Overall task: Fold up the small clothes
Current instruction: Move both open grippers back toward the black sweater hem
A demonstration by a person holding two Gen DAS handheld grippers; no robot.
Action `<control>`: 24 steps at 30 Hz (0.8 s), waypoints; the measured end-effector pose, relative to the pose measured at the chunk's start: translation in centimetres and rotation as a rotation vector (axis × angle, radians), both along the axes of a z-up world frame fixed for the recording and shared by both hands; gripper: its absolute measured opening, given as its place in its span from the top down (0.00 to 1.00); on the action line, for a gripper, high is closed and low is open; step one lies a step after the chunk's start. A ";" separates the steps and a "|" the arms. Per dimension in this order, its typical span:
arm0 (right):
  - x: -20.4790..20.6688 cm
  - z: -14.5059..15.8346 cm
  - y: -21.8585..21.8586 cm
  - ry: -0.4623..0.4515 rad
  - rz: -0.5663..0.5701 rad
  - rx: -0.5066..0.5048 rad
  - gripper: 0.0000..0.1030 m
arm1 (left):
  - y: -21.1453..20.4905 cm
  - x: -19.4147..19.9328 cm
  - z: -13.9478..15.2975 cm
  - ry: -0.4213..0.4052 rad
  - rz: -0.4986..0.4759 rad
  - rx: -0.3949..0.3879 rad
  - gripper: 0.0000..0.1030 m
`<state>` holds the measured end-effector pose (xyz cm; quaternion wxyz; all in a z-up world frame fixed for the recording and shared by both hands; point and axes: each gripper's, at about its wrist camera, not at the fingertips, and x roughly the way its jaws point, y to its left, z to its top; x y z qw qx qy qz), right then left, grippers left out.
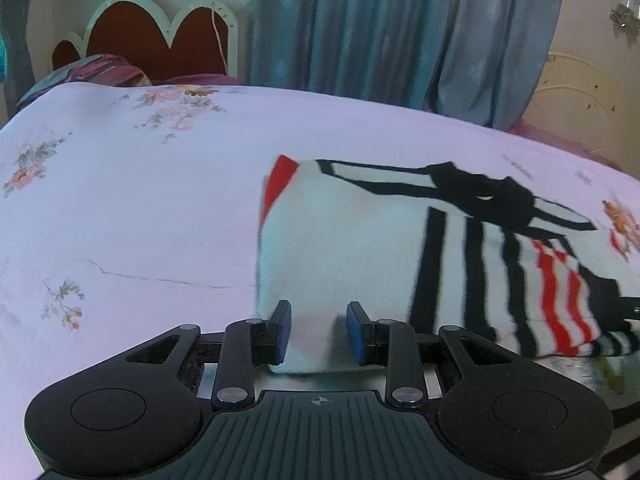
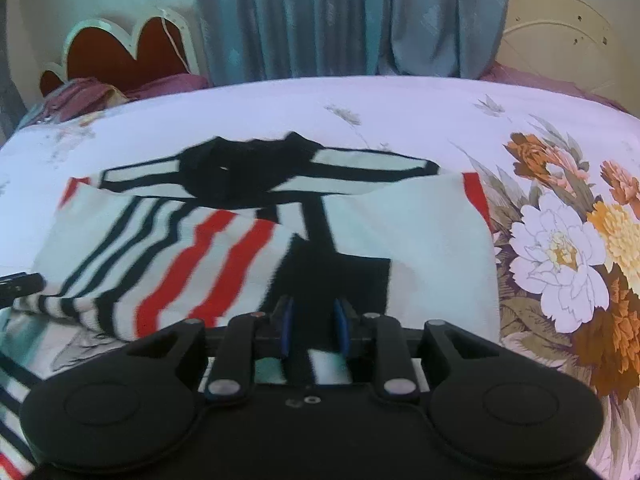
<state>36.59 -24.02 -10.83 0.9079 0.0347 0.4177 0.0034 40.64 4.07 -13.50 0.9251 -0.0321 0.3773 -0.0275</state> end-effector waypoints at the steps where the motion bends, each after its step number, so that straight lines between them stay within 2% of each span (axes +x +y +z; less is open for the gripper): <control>1: -0.2 0.2 0.3 -0.006 0.009 0.006 0.75 | -0.2 -0.1 0.0 0.003 -0.006 0.003 0.71; 3: 0.0 0.5 0.8 -0.008 0.019 0.007 0.67 | -0.6 0.0 -0.1 0.010 -0.005 0.011 0.71; 4: 0.1 0.4 1.1 -0.006 0.025 0.005 0.65 | -0.7 0.1 -0.2 0.017 0.001 0.013 0.66; 5: 0.1 0.3 1.3 -0.005 0.029 0.004 0.65 | -0.7 0.2 -0.4 0.026 0.002 0.008 0.54; 7: 0.0 0.0 1.6 0.001 0.032 0.011 0.66 | -0.8 0.1 -0.5 0.026 -0.002 -0.001 0.41; 11: 0.1 -1.7 1.8 0.050 0.041 -0.019 0.68 | -1.5 0.0 -1.0 0.019 -0.015 0.047 0.41; 15: -0.5 -1.1 1.4 0.040 0.038 -0.027 0.70 | -1.4 -1.0 -0.1 0.012 0.009 0.018 0.41; 19: -1.8 0.3 1.5 0.012 0.064 -0.012 0.69 | -2.3 -2.9 0.8 0.004 -0.031 0.001 0.41; 24: -3.1 0.8 2.4 0.009 0.124 0.009 0.68 | -4.8 -4.9 0.5 0.035 -0.084 -0.022 0.41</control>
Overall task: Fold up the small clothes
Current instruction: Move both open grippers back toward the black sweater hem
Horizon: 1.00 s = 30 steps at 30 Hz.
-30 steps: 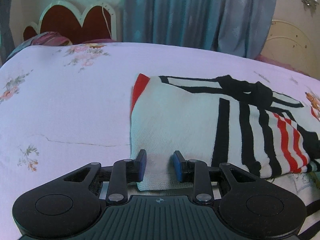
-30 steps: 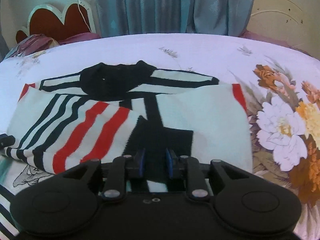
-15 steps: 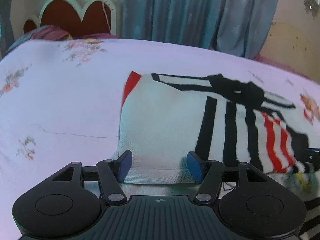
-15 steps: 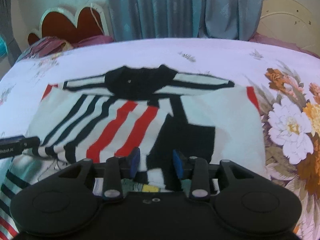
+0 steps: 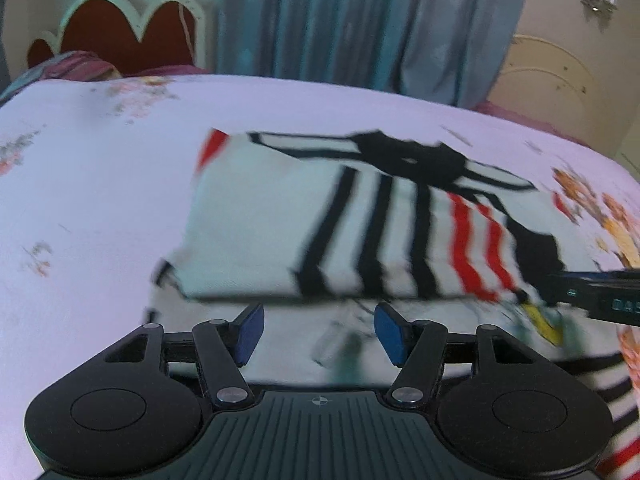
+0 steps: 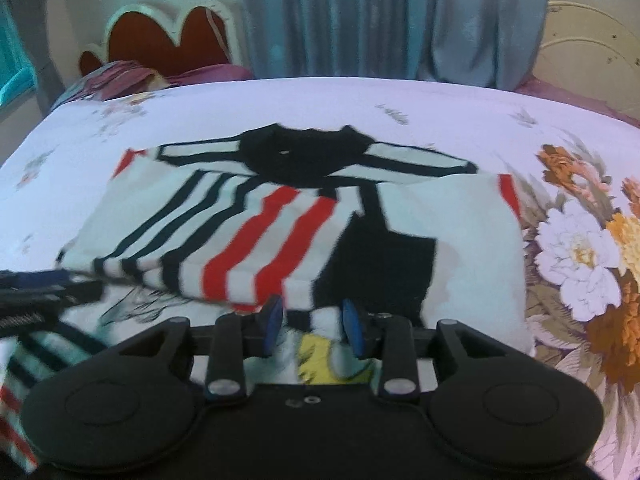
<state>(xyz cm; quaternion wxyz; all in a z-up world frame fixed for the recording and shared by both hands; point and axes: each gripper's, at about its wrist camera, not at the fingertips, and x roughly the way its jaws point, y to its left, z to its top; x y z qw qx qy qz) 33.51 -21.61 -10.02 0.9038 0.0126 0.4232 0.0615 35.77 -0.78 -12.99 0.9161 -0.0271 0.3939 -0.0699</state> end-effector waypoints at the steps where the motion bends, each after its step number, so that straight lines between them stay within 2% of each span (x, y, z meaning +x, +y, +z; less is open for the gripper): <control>1: -0.2 0.0 0.1 0.004 0.010 0.003 0.68 | -0.6 -0.4 -0.1 0.002 -0.011 0.001 0.41; 4: -1.1 -0.4 0.5 0.013 0.041 0.023 0.68 | -2.1 -1.4 -0.3 -0.001 -0.041 0.013 0.41; 9: -2.9 -1.8 1.6 0.046 0.122 0.036 0.75 | -3.1 -2.8 -1.2 0.036 -0.077 0.048 0.41; 13: -4.2 -3.2 1.7 0.043 0.174 -0.042 0.78 | -1.9 -4.5 -2.1 0.037 -0.073 0.118 0.41; 18: -5.6 -3.2 -1.1 0.020 0.130 -0.110 0.78 | 1.4 -6.7 -2.3 0.048 -0.016 0.140 0.41; 22: -6.7 -3.0 -2.8 0.032 0.054 -0.103 0.77 | 2.8 -8.1 -2.3 0.049 0.007 0.138 0.41; 24: -7.4 -2.5 -2.5 0.029 0.030 -0.061 0.74 | 2.7 -8.5 -2.0 0.050 0.000 0.133 0.41; 27: -8.7 -1.5 -1.0 0.001 0.016 -0.022 0.74 | 2.2 -8.9 -1.3 0.049 -0.050 0.062 0.41; 30: -10.1 -0.7 1.3 -0.005 0.008 0.024 0.74 | 1.0 -9.2 -1.2 0.057 -0.098 0.052 0.41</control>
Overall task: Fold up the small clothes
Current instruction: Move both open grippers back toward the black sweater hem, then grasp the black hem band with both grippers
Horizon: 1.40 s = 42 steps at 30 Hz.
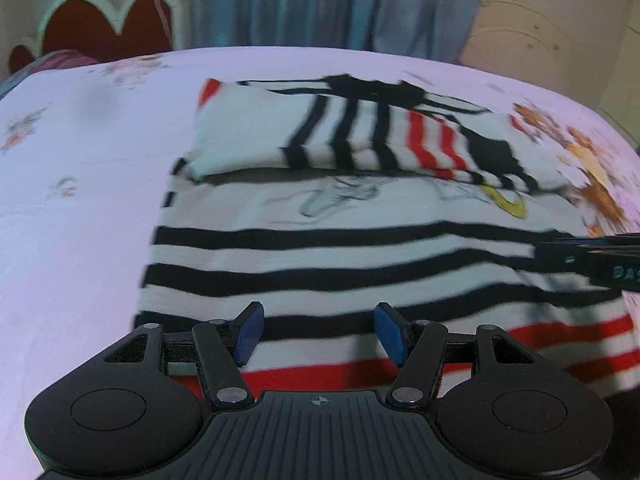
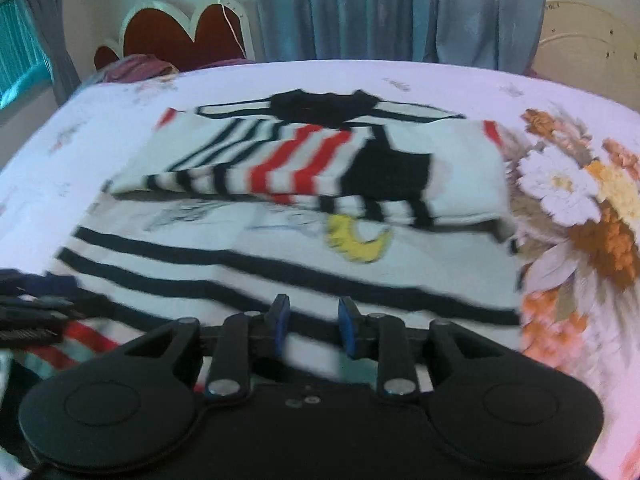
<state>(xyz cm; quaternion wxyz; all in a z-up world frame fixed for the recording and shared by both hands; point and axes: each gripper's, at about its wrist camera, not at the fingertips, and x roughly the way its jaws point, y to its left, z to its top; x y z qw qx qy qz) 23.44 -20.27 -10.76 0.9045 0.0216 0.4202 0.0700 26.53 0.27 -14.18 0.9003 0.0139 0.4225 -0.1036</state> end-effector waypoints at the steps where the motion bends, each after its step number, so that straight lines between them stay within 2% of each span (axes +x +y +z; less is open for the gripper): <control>1: -0.4 0.1 0.9 0.002 0.007 0.004 0.74 | -0.3 -0.2 -0.1 0.011 -0.008 0.000 0.41; 4: -1.8 0.0 3.3 0.012 0.030 -0.030 0.75 | -0.5 -1.1 -0.6 0.020 -0.035 0.005 0.41; 7: -2.9 -0.7 3.9 0.049 0.000 -0.051 0.74 | -0.2 -2.2 -0.9 0.005 -0.074 0.039 0.41; 11: -5.1 -1.4 2.3 0.069 -0.086 -0.102 0.74 | 0.9 -3.0 -0.8 0.006 -0.088 0.035 0.41; 18: -8.4 -1.0 0.2 0.078 -0.192 -0.124 0.73 | 2.4 -4.7 -0.5 0.004 -0.095 0.031 0.41; 26: -11.8 0.3 3.7 0.041 -0.120 -0.056 0.73 | 3.8 -8.6 0.4 0.002 -0.143 -0.004 0.41; 29: -12.6 -0.4 4.9 0.067 -0.095 -0.088 0.73 | 4.6 -9.8 -0.5 0.008 -0.146 0.028 0.41; 35: -14.4 -0.8 3.7 0.083 -0.149 -0.121 0.71 | 6.5 -11.9 -0.2 -0.007 -0.136 0.028 0.41; 39: -15.8 0.0 1.7 0.069 -0.217 -0.144 0.65 | 8.2 -13.2 0.4 -0.016 -0.089 0.031 0.41; 41: -16.4 0.3 0.6 0.064 -0.254 -0.153 0.56 | 9.4 -13.4 0.3 0.006 -0.052 -0.004 0.41; 42: -16.7 0.4 0.0 0.062 -0.273 -0.158 0.55 | 9.9 -13.2 0.1 0.034 -0.039 -0.030 0.41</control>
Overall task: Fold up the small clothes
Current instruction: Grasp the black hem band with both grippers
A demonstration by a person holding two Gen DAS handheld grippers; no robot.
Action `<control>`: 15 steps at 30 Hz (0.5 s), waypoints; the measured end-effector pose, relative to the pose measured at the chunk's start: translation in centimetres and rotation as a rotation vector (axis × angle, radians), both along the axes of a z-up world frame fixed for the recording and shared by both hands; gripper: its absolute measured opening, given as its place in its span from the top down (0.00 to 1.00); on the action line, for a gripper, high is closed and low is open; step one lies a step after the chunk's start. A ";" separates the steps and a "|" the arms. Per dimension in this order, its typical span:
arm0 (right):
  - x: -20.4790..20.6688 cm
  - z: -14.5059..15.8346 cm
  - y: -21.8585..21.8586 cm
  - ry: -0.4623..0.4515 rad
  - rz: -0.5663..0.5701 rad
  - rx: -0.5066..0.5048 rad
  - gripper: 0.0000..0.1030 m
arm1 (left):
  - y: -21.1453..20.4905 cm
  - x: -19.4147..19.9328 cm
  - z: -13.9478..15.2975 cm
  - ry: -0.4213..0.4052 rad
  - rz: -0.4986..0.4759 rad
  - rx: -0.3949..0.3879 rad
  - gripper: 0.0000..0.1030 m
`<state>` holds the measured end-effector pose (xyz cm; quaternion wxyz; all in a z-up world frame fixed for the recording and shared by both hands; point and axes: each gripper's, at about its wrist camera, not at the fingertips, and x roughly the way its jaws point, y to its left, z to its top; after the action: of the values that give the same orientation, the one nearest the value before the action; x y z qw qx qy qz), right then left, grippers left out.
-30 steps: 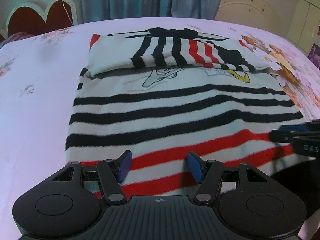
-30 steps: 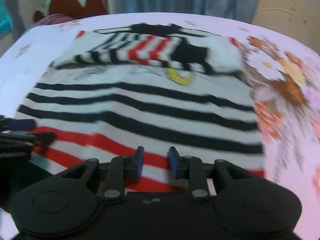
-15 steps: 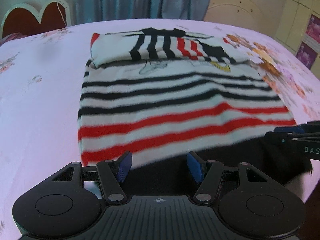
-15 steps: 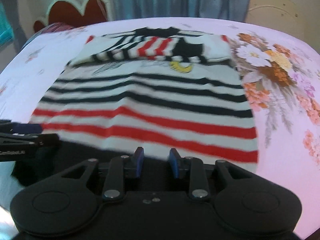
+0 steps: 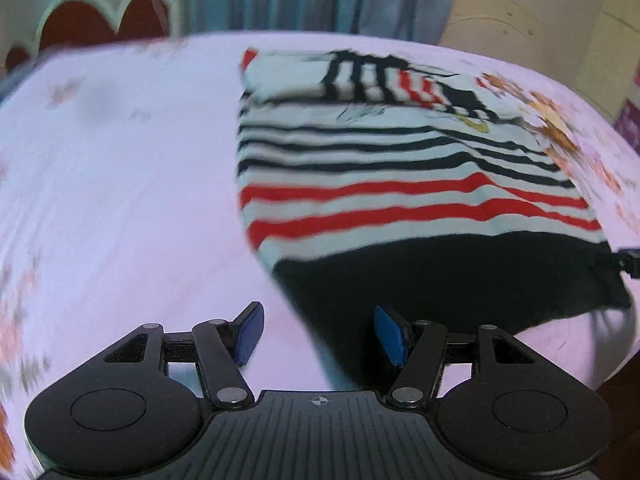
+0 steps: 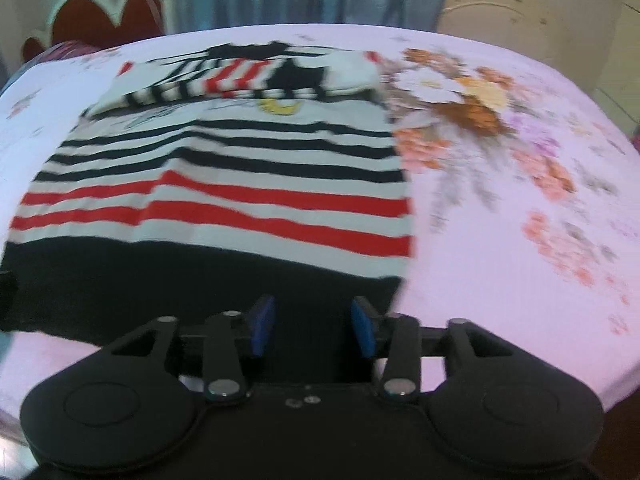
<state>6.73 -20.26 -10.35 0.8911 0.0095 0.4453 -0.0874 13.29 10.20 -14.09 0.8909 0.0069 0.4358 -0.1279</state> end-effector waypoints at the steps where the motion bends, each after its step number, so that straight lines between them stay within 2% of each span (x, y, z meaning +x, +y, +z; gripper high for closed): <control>1: -0.2 0.0 -0.6 0.001 -0.018 -0.003 0.54 | 0.5 0.1 -0.3 0.026 0.011 -0.029 0.41; 7: -0.8 -0.9 -3.0 0.036 -0.099 0.066 0.54 | 1.0 0.7 -0.9 0.108 0.014 -0.152 0.42; 9: -0.9 -1.2 -3.3 0.048 -0.116 0.096 0.56 | 0.4 1.0 -1.1 0.133 -0.006 -0.167 0.56; 12: -1.1 -1.4 -3.3 0.061 -0.124 0.125 0.58 | 0.1 1.4 -1.2 0.146 -0.022 -0.180 0.67; 14: -1.1 -1.5 -3.4 0.068 -0.126 0.162 0.72 | 0.1 1.7 -1.3 0.158 -0.027 -0.191 0.88; 15: -1.1 -1.5 -3.4 0.073 -0.125 0.181 0.76 | 0.2 2.0 -1.4 0.170 -0.035 -0.206 0.92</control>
<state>5.59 -23.66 -11.89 0.8626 0.1144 0.4820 -0.1028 15.25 10.36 -15.53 0.8443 -0.0880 0.4942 -0.1876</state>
